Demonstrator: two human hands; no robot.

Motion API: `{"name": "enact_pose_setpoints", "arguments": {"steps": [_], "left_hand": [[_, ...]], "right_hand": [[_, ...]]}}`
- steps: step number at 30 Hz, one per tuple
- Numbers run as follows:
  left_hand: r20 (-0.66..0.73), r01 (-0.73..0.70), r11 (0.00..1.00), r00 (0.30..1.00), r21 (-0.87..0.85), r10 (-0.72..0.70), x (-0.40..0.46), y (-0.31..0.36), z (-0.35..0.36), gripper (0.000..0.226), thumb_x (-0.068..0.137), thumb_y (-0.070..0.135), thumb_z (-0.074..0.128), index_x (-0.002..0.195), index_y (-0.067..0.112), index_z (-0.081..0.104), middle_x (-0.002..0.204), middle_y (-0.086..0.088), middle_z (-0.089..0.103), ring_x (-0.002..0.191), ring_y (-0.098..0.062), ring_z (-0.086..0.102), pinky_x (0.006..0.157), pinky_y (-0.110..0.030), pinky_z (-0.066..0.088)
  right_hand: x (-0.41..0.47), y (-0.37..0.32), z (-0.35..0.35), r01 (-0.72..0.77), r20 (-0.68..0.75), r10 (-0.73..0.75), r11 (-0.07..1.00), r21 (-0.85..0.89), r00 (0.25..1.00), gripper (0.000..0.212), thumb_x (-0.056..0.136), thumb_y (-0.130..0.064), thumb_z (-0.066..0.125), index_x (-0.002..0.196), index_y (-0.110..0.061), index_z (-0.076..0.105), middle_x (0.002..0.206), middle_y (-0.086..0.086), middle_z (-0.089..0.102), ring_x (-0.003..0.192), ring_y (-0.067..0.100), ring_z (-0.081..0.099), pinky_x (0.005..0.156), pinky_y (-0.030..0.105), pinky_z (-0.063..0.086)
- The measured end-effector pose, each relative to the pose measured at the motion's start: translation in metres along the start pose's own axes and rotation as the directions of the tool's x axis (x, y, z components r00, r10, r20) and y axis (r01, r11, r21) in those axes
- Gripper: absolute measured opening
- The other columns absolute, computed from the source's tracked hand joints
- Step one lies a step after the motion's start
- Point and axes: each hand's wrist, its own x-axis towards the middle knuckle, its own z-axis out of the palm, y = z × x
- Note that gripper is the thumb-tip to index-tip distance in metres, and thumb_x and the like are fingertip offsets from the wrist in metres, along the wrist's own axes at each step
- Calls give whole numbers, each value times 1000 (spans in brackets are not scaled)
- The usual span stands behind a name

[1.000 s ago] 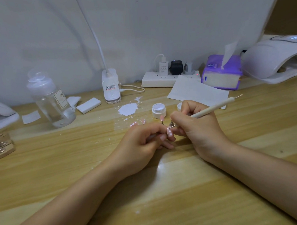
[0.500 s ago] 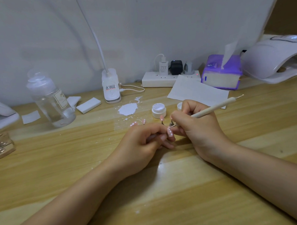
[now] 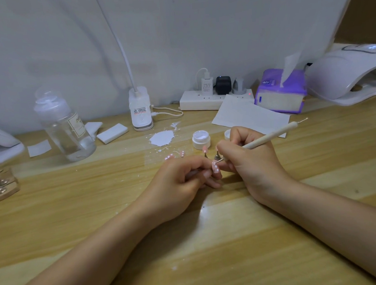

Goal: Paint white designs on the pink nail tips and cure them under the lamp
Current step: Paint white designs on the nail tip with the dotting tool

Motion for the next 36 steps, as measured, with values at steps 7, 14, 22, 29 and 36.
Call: {"name": "enact_pose_setpoints", "arguments": {"steps": [7,14,22,29,36], "left_hand": [[6,-9,1000,1000,-7,9,-1,1,-1,32,91,-5,46,78,20,61,81,0,68,77,-1,68,72,-13,48],[-2,-8,1000,1000,-7,8,-1,1,-1,33,91,-5,46,78,21,60,84,-7,70,78,-2,68,73,-13,48],[3,1,1000,1000,-9,-1,-1,1,0,32,91,-6,45,78,19,61,75,0,69,77,-1,67,72,-10,47],[6,1,1000,1000,-10,-1,-1,0,0,29,91,-6,45,81,15,61,78,3,68,78,-2,68,72,-11,48],[5,-5,1000,1000,-9,5,-1,0,0,29,91,-6,46,80,16,61,79,2,68,76,0,67,69,-8,44]], "right_hand": [[0,0,0,-1,5,1,1000,4,1000,39,70,8,55,49,-13,29,35,-10,32,26,2,39,42,15,47],[0,0,0,3,11,-3,1000,7,1000,37,70,8,55,51,-11,29,35,-9,32,27,2,40,42,15,47],[0,1,-1,3,5,-3,1000,0,1000,40,75,11,53,52,-11,29,34,-12,35,28,2,42,41,14,47],[1,1,-1,4,-14,-4,1000,-4,1000,41,70,6,56,47,-15,30,37,-10,31,29,2,41,42,15,47],[1,1,-1,-3,-1,3,1000,3,1000,41,70,8,55,46,-14,31,36,-9,31,27,2,41,42,15,47]]}}
